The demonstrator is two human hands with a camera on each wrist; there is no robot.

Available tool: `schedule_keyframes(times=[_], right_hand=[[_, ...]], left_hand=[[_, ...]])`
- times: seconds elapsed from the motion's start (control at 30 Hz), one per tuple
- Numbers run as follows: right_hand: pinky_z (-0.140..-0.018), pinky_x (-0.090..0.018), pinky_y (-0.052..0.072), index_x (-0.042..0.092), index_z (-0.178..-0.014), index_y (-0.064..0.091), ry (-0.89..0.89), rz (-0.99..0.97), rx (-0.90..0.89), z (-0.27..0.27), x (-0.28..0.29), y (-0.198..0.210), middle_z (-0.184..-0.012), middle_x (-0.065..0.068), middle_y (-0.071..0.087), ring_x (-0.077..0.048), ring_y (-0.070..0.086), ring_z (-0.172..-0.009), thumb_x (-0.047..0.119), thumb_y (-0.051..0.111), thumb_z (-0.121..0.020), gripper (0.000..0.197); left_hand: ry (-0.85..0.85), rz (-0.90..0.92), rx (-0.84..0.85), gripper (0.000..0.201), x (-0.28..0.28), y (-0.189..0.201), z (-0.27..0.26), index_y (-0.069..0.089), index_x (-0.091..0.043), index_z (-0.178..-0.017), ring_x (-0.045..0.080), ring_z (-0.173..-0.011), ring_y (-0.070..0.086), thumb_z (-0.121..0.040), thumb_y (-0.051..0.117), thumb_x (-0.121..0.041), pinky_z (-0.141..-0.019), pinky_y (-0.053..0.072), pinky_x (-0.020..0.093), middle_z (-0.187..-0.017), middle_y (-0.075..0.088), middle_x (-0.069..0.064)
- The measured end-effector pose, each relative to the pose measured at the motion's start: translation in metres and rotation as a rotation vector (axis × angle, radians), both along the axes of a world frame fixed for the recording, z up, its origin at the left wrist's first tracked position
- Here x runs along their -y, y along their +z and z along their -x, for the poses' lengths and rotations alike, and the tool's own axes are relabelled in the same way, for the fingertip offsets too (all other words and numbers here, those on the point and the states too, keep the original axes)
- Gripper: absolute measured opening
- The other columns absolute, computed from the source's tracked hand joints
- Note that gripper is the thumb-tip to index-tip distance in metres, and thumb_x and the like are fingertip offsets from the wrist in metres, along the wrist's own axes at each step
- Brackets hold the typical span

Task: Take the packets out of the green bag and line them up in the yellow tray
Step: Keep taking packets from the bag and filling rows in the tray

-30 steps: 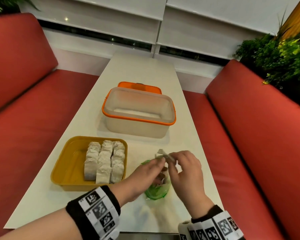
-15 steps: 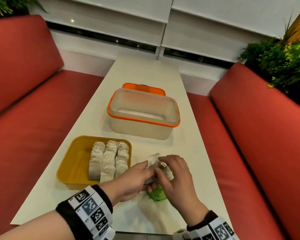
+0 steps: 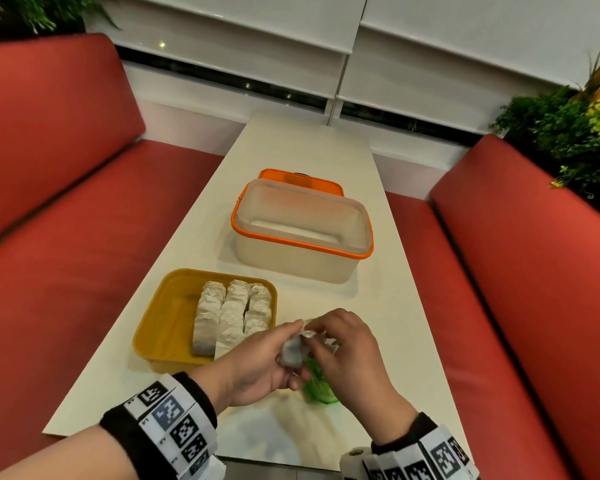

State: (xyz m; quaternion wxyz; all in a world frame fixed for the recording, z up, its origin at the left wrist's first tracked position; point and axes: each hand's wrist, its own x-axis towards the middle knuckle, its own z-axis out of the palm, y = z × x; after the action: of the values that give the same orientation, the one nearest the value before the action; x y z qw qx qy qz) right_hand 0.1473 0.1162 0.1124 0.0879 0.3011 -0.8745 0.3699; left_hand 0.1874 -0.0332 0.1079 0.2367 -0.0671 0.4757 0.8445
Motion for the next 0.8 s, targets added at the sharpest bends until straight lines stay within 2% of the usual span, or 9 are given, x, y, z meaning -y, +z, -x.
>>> schedule_keyframes(times=[0.13,0.4,0.53,0.7,0.8], right_hand=[[-0.076,-0.035,0.045,0.026,-0.09,0.065,0.043,-0.1,-0.015,-0.005,0.009,0.003,-0.087,0.011,0.06,-0.013,0.056,-0.086,0.038,0.053,-0.076,0.022],[-0.069,-0.028,0.038,0.028,-0.081,0.064,0.025,-0.295,-0.123,-0.004,0.028,0.002,-0.078,0.012,0.058,-0.016,0.056,-0.075,0.039,0.053,-0.074,0.017],[-0.063,-0.03,0.04,0.024,-0.072,0.059,0.0,-0.29,-0.135,-0.004,0.039,0.001,-0.071,0.009,0.056,-0.018,0.055,-0.068,0.035,0.049,-0.076,0.015],[-0.063,-0.03,0.041,0.02,-0.073,0.056,0.087,-0.276,-0.087,-0.009,0.053,0.005,-0.07,0.005,0.057,-0.019,0.055,-0.068,0.026,0.055,-0.078,0.008],[-0.062,-0.034,0.043,0.014,-0.077,0.058,0.121,-0.262,0.006,-0.009,0.062,0.011,-0.071,-0.002,0.06,-0.021,0.054,-0.068,0.02,0.058,-0.082,0.008]], left_hand=[[0.068,0.105,-0.025,0.023,0.005,-0.003,-0.002,0.056,-0.011,-0.102,0.016,-0.062,0.051,-0.101,0.037,-0.024,-0.054,0.037,0.026,-0.08,0.054,0.009],[0.167,0.045,0.062,0.015,0.019,-0.004,-0.002,0.053,-0.01,-0.099,0.015,-0.059,0.051,-0.1,0.041,-0.019,-0.05,0.037,0.024,-0.075,0.056,0.008],[0.222,0.064,0.087,0.015,0.026,-0.004,-0.005,0.052,-0.011,-0.093,0.016,-0.056,0.051,-0.099,0.038,-0.013,-0.049,0.035,0.024,-0.071,0.056,0.007],[0.338,0.122,0.127,0.014,0.037,-0.008,-0.006,0.053,-0.013,-0.094,0.016,-0.054,0.051,-0.099,0.039,-0.014,-0.048,0.035,0.024,-0.069,0.056,0.007],[0.428,0.186,0.093,0.017,0.042,-0.008,-0.007,0.053,-0.013,-0.087,0.017,-0.055,0.051,-0.099,0.04,-0.014,-0.048,0.036,0.025,-0.07,0.054,0.009]])
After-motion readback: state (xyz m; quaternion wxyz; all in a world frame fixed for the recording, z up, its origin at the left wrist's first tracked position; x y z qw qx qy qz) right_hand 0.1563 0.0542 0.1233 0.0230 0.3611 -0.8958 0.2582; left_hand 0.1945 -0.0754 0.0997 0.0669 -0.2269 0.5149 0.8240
